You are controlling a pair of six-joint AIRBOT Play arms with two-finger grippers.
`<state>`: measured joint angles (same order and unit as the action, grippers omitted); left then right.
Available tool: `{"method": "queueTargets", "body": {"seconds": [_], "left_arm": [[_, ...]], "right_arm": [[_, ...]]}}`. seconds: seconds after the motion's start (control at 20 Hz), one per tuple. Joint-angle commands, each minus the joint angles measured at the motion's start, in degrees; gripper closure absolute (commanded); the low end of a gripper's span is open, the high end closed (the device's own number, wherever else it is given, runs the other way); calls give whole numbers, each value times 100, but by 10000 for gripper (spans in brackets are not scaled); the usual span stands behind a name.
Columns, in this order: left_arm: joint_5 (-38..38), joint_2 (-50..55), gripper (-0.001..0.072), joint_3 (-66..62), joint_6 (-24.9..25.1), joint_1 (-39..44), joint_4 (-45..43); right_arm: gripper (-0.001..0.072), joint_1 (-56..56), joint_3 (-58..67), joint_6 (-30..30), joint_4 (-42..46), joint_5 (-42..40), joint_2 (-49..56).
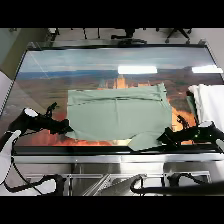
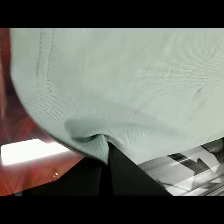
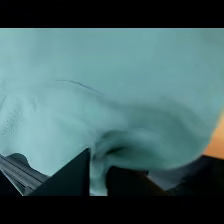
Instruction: Fold the shirts.
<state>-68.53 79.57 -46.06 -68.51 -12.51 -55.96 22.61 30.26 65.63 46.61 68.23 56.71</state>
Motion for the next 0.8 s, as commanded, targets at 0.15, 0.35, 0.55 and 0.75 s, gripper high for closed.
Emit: {"method": "queueTargets", "body": {"seconds": [0.15, 0.35, 0.55, 0.75], "left_arm": [[-717, -9, 698, -13, -133, -507, -619], [-916, -9, 698, 164, -444, -671, -1521], [-859, -9, 698, 35, -446, -568, -1482], [-1078, -2, 698, -1252, -540, -116, -1438]], "right_arm": [[691, -116, 470, 492, 444, 385, -476], [692, -116, 468, 1777, 2245, 688, -1346], [692, -122, 511, 1303, 1867, 507, -1488], [692, -131, 1537, 317, 424, -243, -1189]]}}
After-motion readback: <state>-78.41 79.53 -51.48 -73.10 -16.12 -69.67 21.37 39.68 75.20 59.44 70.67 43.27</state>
